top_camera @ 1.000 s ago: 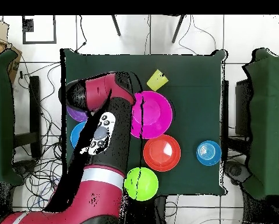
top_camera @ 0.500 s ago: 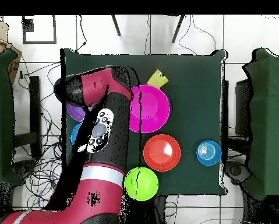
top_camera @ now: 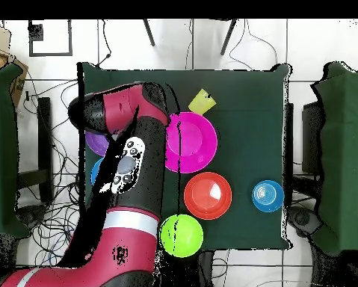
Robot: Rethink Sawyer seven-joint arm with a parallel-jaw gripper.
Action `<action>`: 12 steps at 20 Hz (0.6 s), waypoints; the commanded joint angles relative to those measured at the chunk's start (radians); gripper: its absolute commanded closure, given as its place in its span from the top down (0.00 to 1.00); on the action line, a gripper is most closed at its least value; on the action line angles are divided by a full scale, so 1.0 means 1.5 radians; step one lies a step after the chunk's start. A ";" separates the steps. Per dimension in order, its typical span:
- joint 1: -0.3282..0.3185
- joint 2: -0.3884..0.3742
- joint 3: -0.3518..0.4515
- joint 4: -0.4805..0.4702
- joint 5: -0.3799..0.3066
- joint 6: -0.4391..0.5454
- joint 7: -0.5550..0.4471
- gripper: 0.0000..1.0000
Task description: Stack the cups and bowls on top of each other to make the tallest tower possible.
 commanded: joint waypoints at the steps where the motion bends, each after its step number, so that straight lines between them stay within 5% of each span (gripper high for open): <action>1: -0.013 0.030 0.078 -0.019 0.009 0.056 -0.033 1.00; 12: -0.009 0.030 0.075 -0.017 0.006 0.032 -0.021 1.00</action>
